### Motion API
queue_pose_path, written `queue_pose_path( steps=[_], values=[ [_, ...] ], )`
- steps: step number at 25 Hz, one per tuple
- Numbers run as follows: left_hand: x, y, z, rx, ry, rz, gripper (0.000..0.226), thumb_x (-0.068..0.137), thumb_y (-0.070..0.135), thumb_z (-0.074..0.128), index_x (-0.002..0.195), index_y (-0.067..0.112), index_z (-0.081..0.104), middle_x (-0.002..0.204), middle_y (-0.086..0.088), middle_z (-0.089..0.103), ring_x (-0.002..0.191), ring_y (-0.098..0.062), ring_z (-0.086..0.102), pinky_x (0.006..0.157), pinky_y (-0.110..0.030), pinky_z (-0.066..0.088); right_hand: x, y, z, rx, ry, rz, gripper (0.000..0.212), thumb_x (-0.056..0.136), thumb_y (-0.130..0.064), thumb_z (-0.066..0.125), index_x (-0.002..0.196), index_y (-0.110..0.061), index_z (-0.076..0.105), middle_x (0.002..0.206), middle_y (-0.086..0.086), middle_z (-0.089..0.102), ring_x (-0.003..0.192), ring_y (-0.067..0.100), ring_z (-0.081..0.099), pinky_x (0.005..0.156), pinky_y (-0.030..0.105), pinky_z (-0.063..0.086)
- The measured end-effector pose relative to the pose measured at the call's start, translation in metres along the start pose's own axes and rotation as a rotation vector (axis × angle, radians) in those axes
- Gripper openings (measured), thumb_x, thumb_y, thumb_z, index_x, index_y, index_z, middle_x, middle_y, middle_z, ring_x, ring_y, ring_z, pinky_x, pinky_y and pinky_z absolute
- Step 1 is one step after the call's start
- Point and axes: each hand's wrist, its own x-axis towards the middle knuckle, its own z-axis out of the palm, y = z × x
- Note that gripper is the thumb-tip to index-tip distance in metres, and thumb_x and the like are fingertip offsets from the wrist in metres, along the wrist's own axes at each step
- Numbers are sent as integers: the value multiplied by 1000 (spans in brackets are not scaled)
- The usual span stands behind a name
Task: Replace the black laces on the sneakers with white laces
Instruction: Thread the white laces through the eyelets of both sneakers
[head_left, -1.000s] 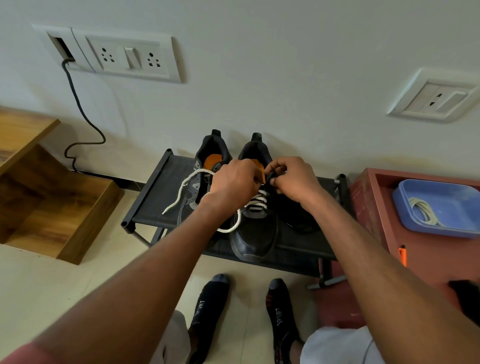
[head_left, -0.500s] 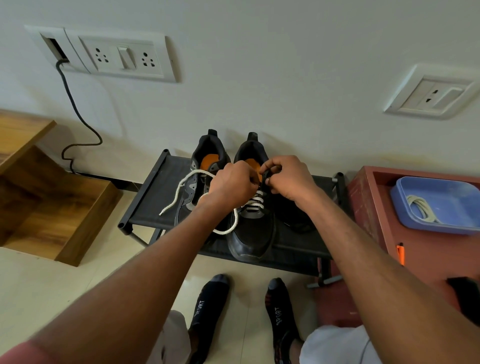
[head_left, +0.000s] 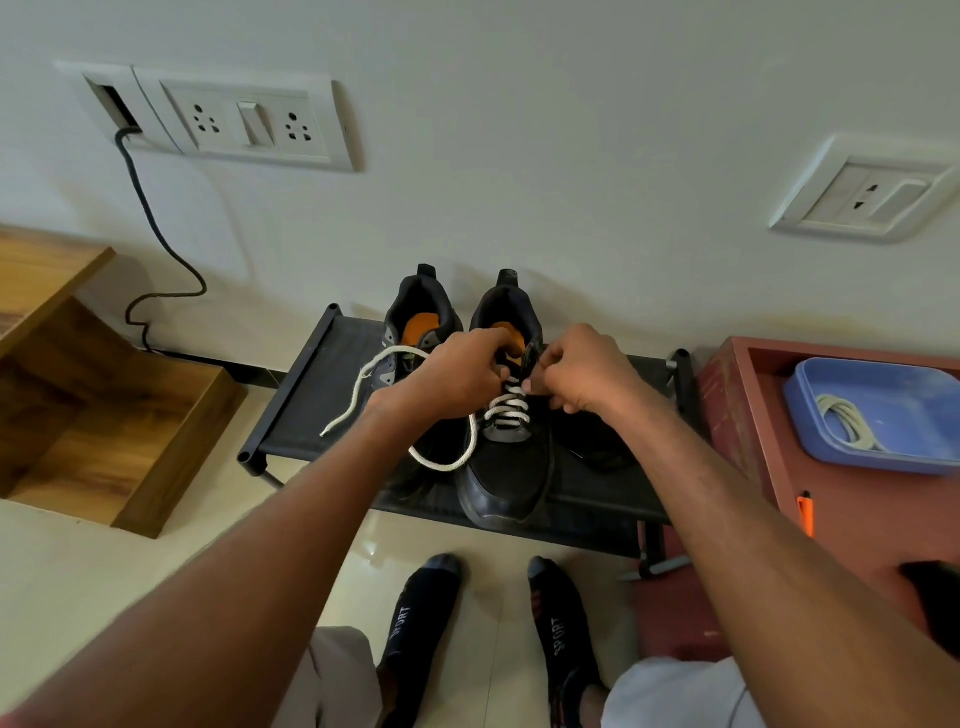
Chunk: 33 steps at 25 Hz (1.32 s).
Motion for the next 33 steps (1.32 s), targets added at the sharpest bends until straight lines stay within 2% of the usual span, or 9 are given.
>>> queue_pose_path(
  steps=[4, 10, 14, 21, 22, 24, 27, 30, 33],
  values=[
    [-3, -2, 1, 49, 14, 48, 32, 101, 18, 60, 132, 23, 62, 79, 14, 59, 80, -16, 62, 71, -35, 47, -1, -1, 3, 14, 26, -15, 11, 82, -22, 85, 77, -25, 77, 76, 1, 77, 72, 23, 77, 73, 45, 66],
    [-9, -4, -6, 237, 161, 33, 23, 103, 38, 62, 120, 32, 76, 99, 6, 45, 99, -22, 51, 86, -39, 43, -2, -3, 2, 128, 63, 29, 4, 82, -19, 77, 78, -18, 79, 74, 6, 77, 74, 28, 77, 66, 44, 65],
    [-9, -5, -6, 127, 187, 50, 20, 103, 29, 63, 112, 24, 80, 96, 3, 50, 90, -19, 51, 77, -33, 40, 1, -4, -3, 170, 284, 47, 28, 73, -29, 74, 67, -2, 69, 59, 6, 62, 54, 23, 57, 54, 37, 47],
    [-12, -7, -8, 137, 213, 44, 20, 107, 26, 54, 108, 22, 74, 103, -1, 52, 91, -26, 57, 76, -37, 44, -7, -18, -41, 1299, 515, -16, 9, 94, -5, 58, 91, -1, 65, 82, 7, 72, 72, 21, 77, 70, 33, 61],
    [-12, -7, -10, 142, 229, 41, 20, 107, 26, 53, 107, 22, 72, 103, -1, 52, 90, -25, 56, 74, -36, 42, -5, -16, -46, 1232, 622, -69, 5, 93, -4, 56, 93, -3, 61, 79, 5, 68, 68, 19, 74, 67, 31, 58],
    [-11, -9, -11, 186, 222, 33, 19, 106, 28, 53, 99, 26, 70, 92, 2, 56, 85, -24, 58, 68, -34, 37, -2, -8, -46, 700, 711, -188, 15, 89, -3, 56, 102, -10, 56, 88, 2, 62, 74, 18, 67, 67, 25, 49],
    [-9, -8, -6, 232, 174, 21, 19, 106, 32, 54, 94, 27, 68, 77, 4, 61, 79, -25, 62, 62, -35, 39, -2, -1, -23, -101, 297, -232, 30, 88, -6, 68, 116, -15, 64, 115, 1, 57, 102, 19, 56, 83, 28, 44],
    [-10, -8, -7, 186, 106, 9, 17, 106, 39, 54, 103, 31, 69, 83, 2, 67, 79, -23, 63, 67, -38, 49, -6, -3, -7, -181, -31, -145, 15, 88, -24, 83, 98, -16, 75, 94, 1, 73, 89, 19, 69, 86, 39, 58],
    [-11, -9, -8, 159, 84, 3, 17, 105, 39, 57, 101, 28, 69, 79, 1, 65, 78, -22, 62, 68, -39, 51, -5, -5, -7, -119, 18, -114, 11, 92, -26, 80, 89, -15, 78, 80, -2, 74, 79, 17, 73, 81, 37, 60]
  ],
)
